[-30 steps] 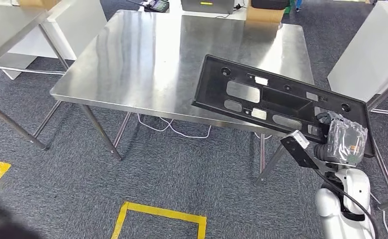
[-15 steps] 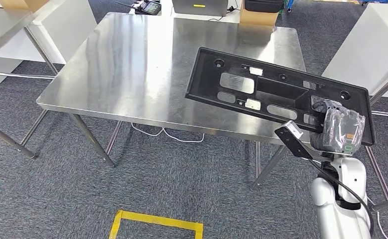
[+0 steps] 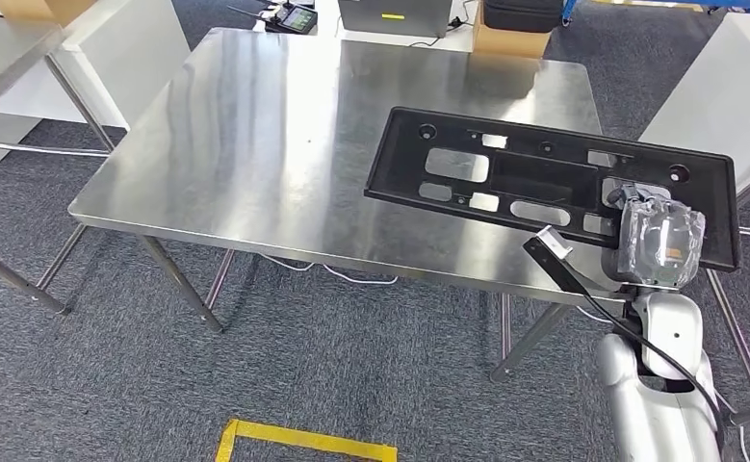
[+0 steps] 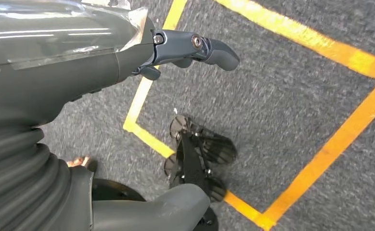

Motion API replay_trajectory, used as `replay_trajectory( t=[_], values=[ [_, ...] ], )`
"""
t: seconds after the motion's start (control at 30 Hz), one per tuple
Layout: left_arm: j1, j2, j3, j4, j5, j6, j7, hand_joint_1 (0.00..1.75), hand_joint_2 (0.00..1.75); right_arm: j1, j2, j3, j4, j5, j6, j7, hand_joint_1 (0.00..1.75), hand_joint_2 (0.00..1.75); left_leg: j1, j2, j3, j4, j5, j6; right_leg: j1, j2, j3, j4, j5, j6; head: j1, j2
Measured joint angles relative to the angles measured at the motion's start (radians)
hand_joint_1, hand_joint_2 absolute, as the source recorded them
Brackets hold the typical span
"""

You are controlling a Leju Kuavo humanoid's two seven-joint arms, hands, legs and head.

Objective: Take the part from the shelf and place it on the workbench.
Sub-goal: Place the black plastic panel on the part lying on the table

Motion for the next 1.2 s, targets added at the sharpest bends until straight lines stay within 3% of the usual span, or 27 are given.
replay_trajectory(
  t=[0.07,0.2,0.23,0.27,0.33,0.37,0.43,0.47,0.53,0.6,0.7,0.73,0.77,0.8,0.87,0.93,0.97,1.0,1.03,1.07,1.13,1.2],
  values=[
    [0.000,0.002,0.000,0.000,-0.001,-0.002,-0.001,0.00,1.75,-0.005,0.001,0.000,0.009,0.016,0.000,0.007,1.75,1.75,0.002,0.002,-0.023,0.048,-0.007,-0.009,-0.009,0.000,0.015,-0.005,-0.002,-0.012,-0.002,0.000],
    [-0.001,0.003,0.000,0.000,-0.003,-0.004,-0.002,0.00,1.75,-0.012,0.003,0.000,0.026,0.022,-0.001,0.008,1.75,1.75,0.021,0.006,-0.169,0.271,-0.089,-0.038,-0.015,0.000,0.036,-0.008,-0.019,-0.026,-0.009,0.000],
    [0.000,0.004,0.000,0.000,-0.003,-0.004,-0.002,0.00,1.75,-0.013,0.003,0.000,0.030,0.022,-0.001,0.008,1.75,1.75,0.026,0.007,-0.193,0.290,-0.093,-0.043,-0.016,0.001,0.042,-0.008,-0.024,-0.025,-0.009,0.000],
    [0.000,0.004,0.000,0.000,-0.003,-0.004,-0.002,0.00,1.75,-0.013,0.004,0.000,0.035,0.023,-0.001,0.008,1.75,1.75,0.031,0.008,-0.197,0.271,-0.075,-0.046,-0.018,0.002,0.049,-0.008,-0.030,-0.021,-0.009,0.000],
    [0.001,0.005,0.000,0.000,-0.004,-0.004,-0.002,0.00,1.75,-0.013,0.004,0.000,0.043,0.023,0.000,0.008,1.75,1.75,0.037,0.010,-0.154,0.139,0.014,-0.050,-0.024,0.004,0.068,-0.009,-0.045,-0.011,-0.010,0.000],
    [0.001,0.005,0.000,0.000,-0.004,-0.004,-0.002,0.00,1.75,-0.014,0.005,0.000,0.047,0.021,0.002,0.008,1.75,1.75,0.038,0.010,-0.128,0.074,0.041,-0.050,-0.025,0.004,0.077,-0.009,-0.053,-0.004,-0.010,0.000],
    [0.001,0.006,0.000,0.000,-0.009,-0.004,-0.002,0.00,1.75,-0.022,0.007,0.001,0.057,0.019,0.014,0.007,1.75,1.75,0.034,0.010,-0.100,0.007,0.045,-0.040,-0.023,0.005,0.089,-0.011,-0.064,0.014,-0.010,0.000],
    [0.001,0.006,0.000,0.000,-0.011,-0.004,-0.002,0.00,1.75,-0.027,0.007,0.002,0.065,0.020,0.020,0.005,1.75,1.75,0.030,0.009,-0.097,0.004,0.031,-0.030,-0.020,0.006,0.096,-0.008,-0.064,0.024,-0.010,0.000],
    [0.003,0.007,0.000,0.000,-0.014,-0.006,-0.002,0.00,1.75,-0.032,0.008,0.004,0.083,0.024,0.029,0.003,1.75,1.75,0.028,0.008,-0.073,-0.004,0.041,-0.009,-0.015,0.007,0.104,0.007,-0.067,0.040,-0.010,0.000],
    [0.003,0.007,0.000,0.000,-0.014,-0.007,-0.004,0.00,1.75,-0.040,0.009,0.009,0.106,0.031,0.031,0.002,1.75,1.75,0.028,0.007,-0.048,-0.009,0.046,0.004,-0.014,0.005,0.070,0.079,-0.088,0.040,-0.008,0.000],
    [-0.001,0.009,0.000,-0.001,-0.013,-0.005,-0.008,0.00,1.75,-0.064,0.014,0.026,0.153,0.041,0.031,0.002,1.75,1.75,0.023,0.006,-0.039,-0.011,0.034,0.012,-0.012,0.003,-0.060,0.272,-0.150,0.027,-0.006,0.000],
    [-0.001,0.009,0.000,0.000,-0.012,-0.004,-0.008,0.00,1.75,-0.072,0.015,0.033,0.171,0.045,0.031,0.003,1.75,1.75,0.019,0.005,-0.034,-0.011,0.028,0.015,-0.010,0.003,-0.091,0.300,-0.160,0.027,-0.007,0.000],
    [-0.001,0.009,0.000,0.000,-0.012,-0.003,-0.008,0.00,1.75,-0.080,0.017,0.039,0.187,0.048,0.031,0.004,1.75,1.75,0.015,0.003,-0.027,-0.011,0.022,0.017,-0.007,0.003,-0.104,0.290,-0.153,0.029,-0.006,0.000],
    [-0.001,0.009,0.000,0.000,-0.012,-0.002,-0.008,0.00,1.75,-0.087,0.018,0.045,0.201,0.050,0.031,0.004,1.75,1.75,0.010,0.001,-0.018,-0.011,0.015,0.019,-0.003,0.003,-0.098,0.245,-0.127,0.033,-0.007,0.000],
    [-0.001,0.008,0.000,0.000,-0.012,-0.002,-0.008,0.00,1.75,-0.100,0.019,0.052,0.223,0.053,0.031,0.005,1.75,1.75,0.001,-0.003,0.004,-0.010,-0.002,0.019,0.007,0.002,-0.061,0.103,-0.043,0.032,-0.007,0.000],
    [-0.001,0.007,0.000,0.000,-0.012,-0.002,-0.008,0.00,1.75,-0.117,0.021,0.056,0.242,0.053,0.031,0.009,1.75,1.75,-0.004,-0.006,0.017,-0.011,-0.016,0.014,0.016,0.000,-0.032,0.018,0.003,0.008,-0.007,0.000],
    [-0.002,0.007,0.000,0.000,-0.012,-0.001,-0.008,0.00,1.75,-0.124,0.023,0.057,0.251,0.053,0.031,0.013,1.75,1.75,-0.006,-0.006,0.020,-0.007,-0.017,0.009,0.018,-0.001,-0.027,0.007,0.007,-0.007,-0.007,0.000],
    [-0.001,0.008,0.000,0.000,-0.012,0.000,-0.008,0.00,1.75,-0.131,0.024,0.058,0.259,0.053,0.031,0.017,1.75,1.75,-0.007,-0.007,0.017,0.002,-0.013,0.005,0.012,0.000,-0.017,0.002,0.009,-0.017,-0.007,0.000],
    [-0.001,0.011,0.000,-0.002,-0.013,0.000,-0.007,0.00,1.75,-0.136,0.026,0.059,0.266,0.053,0.030,0.020,1.75,1.75,-0.009,-0.006,0.006,0.023,-0.006,0.000,0.005,0.000,-0.006,-0.006,0.017,-0.019,-0.006,0.000],
    [-0.001,0.012,0.000,-0.003,-0.014,0.001,-0.007,0.00,1.75,-0.140,0.027,0.059,0.274,0.054,0.029,0.023,1.75,1.75,-0.011,-0.005,-0.016,0.065,0.003,-0.006,-0.005,0.000,0.003,-0.015,0.019,-0.020,-0.007,0.000],
    [-0.003,0.015,0.000,-0.005,-0.015,0.000,-0.007,0.00,1.75,-0.149,0.030,0.058,0.290,0.054,0.026,0.025,1.75,1.75,-0.008,0.003,-0.097,0.186,0.000,-0.017,-0.018,0.000,0.022,-0.031,0.021,-0.018,-0.013,0.000],
    [-0.003,0.014,0.001,-0.004,-0.015,0.000,-0.007,0.00,1.75,-0.156,0.031,0.056,0.313,0.054,0.018,0.021,1.75,1.75,-0.002,0.010,-0.187,0.300,-0.055,-0.025,-0.023,0.002,0.033,-0.041,0.016,-0.016,-0.019,0.000]
  ],
)
